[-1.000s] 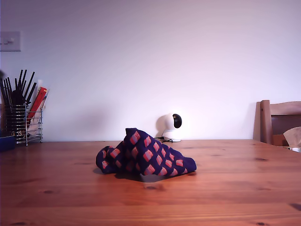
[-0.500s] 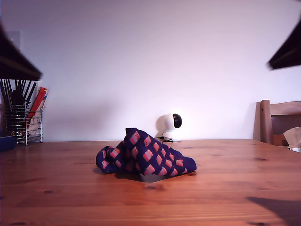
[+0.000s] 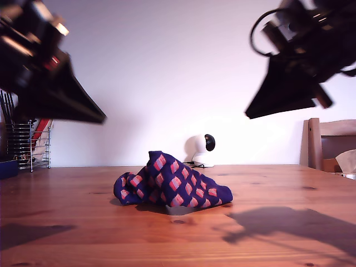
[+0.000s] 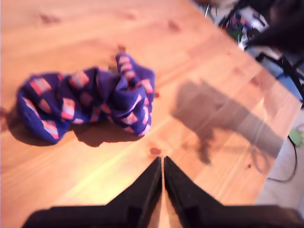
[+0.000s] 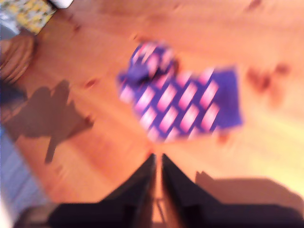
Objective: Fold the socks in front of you. After folding them, place them to the left side.
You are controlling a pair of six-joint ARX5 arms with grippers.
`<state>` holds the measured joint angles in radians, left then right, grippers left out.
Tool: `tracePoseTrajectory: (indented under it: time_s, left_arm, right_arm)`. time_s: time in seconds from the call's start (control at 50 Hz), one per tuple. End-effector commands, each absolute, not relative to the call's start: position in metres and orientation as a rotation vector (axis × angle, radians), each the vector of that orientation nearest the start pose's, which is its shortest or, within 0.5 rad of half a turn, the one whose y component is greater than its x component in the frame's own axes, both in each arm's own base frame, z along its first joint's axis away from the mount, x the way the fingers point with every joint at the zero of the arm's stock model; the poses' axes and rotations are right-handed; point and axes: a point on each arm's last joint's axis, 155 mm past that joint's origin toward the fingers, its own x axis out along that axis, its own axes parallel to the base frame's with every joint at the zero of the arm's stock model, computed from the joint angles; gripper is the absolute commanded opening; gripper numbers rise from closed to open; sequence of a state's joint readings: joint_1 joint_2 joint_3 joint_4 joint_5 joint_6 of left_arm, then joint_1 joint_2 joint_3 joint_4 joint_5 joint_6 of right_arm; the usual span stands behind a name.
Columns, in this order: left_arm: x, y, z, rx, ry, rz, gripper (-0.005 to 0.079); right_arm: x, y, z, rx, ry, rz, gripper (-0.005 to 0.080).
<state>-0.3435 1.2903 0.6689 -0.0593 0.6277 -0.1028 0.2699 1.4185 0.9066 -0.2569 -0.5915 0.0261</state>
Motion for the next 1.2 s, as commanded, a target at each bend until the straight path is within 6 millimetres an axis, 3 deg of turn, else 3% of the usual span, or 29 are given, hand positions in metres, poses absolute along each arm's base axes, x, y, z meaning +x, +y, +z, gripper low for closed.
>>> tracePoseTrajectory:
  time_s: [0.0, 0.2, 0.54, 0.86, 1.18]
  left_arm:
    - [0.300, -0.225, 0.130, -0.184, 0.741, -0.910, -0.0008]
    - [0.314, -0.239, 0.124, -0.159, 0.765, -0.934, -0.0008]
    - [0.323, -0.242, 0.111, -0.132, 0.787, -0.931, -0.0008]
    - [0.323, -0.242, 0.111, -0.133, 0.789, -0.931, -0.0008]
    - [0.321, -0.241, 0.109, -0.134, 0.800, -0.929, -0.0009]
  right_arm:
    - [0.351, 0.206, 0.144, 0.141, 0.796, 0.816, 0.0312]
    - [0.381, 0.214, 0.137, 0.080, 0.830, 0.838, 0.0318]
    - [0.418, 0.227, 0.090, 0.049, 0.947, 0.834, 0.0354]
    - [0.428, 0.244, 0.042, 0.050, 1.058, 0.849, 0.0354]
    - [0.439, 0.242, 0.028, 0.012, 1.038, 0.841, 0.0354]
